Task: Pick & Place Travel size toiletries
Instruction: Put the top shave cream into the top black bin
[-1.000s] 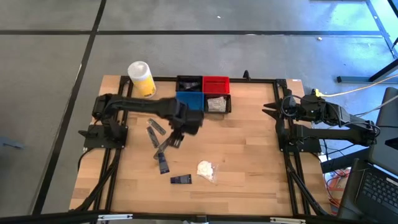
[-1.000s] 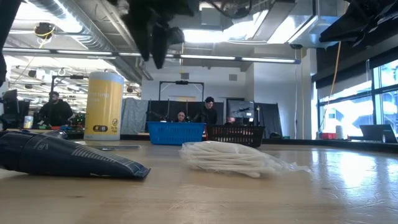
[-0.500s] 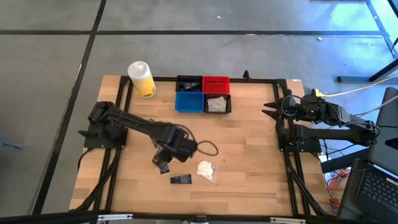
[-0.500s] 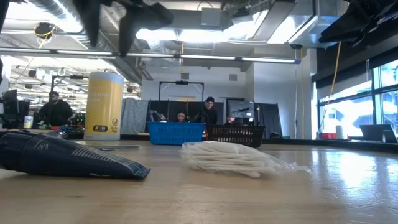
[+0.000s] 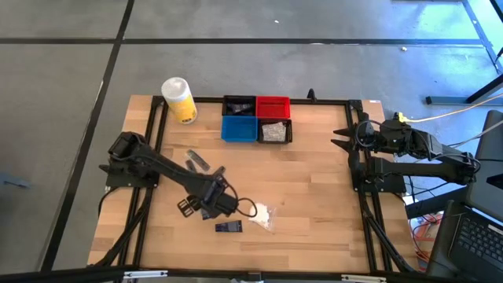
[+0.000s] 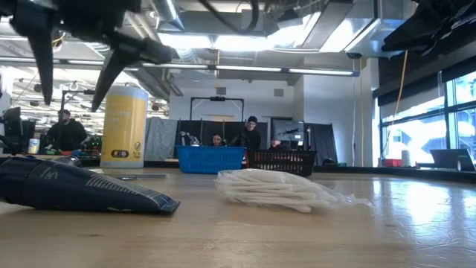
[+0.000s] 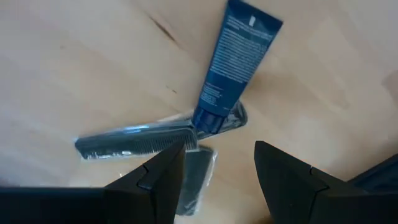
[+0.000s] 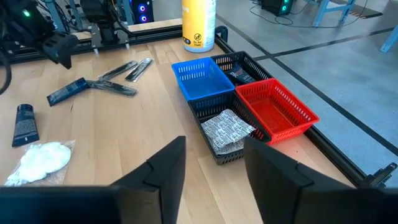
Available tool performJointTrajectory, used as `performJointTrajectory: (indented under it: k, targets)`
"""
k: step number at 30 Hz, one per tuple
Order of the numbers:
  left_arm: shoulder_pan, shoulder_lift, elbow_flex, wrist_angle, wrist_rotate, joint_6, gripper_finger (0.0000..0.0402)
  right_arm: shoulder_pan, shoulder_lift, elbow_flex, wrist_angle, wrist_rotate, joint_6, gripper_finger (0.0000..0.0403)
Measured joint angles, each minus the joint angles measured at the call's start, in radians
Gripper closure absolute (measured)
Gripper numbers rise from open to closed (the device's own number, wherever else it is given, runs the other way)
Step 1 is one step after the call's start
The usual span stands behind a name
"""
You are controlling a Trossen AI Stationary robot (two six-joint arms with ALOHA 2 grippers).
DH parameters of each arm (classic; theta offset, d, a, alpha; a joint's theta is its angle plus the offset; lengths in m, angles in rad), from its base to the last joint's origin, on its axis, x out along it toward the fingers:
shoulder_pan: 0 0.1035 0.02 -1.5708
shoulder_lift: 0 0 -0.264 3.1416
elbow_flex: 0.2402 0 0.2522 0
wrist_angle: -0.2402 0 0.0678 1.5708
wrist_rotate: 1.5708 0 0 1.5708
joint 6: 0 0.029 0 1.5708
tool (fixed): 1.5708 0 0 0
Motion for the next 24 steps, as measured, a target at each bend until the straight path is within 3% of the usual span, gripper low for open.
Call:
performJointTrajectory:
  k: [10,24]
  targets:
    - [-0.001,0.000,-0.110,0.204,-0.004,0.141,0.0213,0.000,0.000,0.000,0.000,0.000,0.000,0.0224]
    - [-0.022,0.028,-0.131,0.228,0.014,0.179,0.0213,0.000,0.000,0.000,0.000,0.000,0.000,0.0218]
